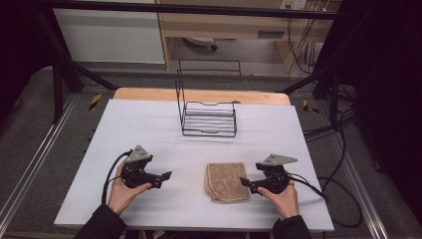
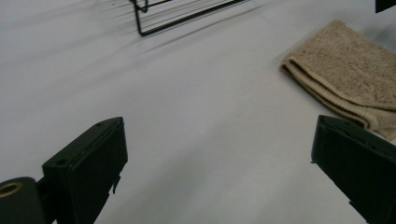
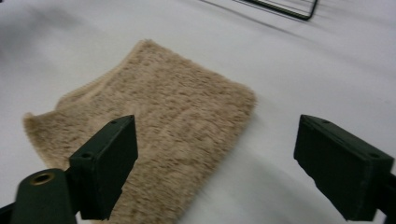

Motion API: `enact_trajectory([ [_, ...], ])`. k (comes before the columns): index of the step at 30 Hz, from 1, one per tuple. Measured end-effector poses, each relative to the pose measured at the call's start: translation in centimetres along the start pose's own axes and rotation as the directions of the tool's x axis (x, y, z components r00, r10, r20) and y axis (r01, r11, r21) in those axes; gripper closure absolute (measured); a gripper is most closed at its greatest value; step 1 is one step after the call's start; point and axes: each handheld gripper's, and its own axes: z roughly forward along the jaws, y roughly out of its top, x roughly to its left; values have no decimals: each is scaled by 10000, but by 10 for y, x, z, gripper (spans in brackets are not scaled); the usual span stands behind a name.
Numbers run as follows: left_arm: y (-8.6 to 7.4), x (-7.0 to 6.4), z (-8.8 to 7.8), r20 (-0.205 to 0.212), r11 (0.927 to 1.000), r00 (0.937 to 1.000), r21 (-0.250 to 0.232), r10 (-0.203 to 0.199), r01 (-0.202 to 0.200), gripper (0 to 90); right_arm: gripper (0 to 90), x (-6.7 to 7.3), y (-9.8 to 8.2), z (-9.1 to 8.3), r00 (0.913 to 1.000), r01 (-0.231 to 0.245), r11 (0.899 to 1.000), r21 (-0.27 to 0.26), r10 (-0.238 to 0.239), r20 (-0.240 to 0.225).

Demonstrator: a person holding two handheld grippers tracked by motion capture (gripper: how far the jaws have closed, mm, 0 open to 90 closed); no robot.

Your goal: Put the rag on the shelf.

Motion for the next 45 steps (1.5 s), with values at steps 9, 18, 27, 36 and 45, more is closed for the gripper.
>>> enact_trajectory([
  [9,24,-29,36,478,9989,9982,276,361,-374,38,50,-11,-8,-2,9997,-126,9997,195,122,222],
  [18,44,-46,66,644,9988,9975,374,295,-320,90,39,-13,-11,-7,9996,-147,9996,245,141,255],
  [27,58,-57,93,294,9981,9994,582,197,-214,187,36,-13,-12,-10,9995,-235,9996,141,232,220],
  [36,59,-55,113,91,9950,9998,982,-178,168,405,37,-13,-12,-10,9995,-243,9996,164,239,209],
  [45,58,-61,122,707,9901,9966,1367,-411,311,575,42,-13,-12,-10,9996,-228,9996,159,225,183],
])
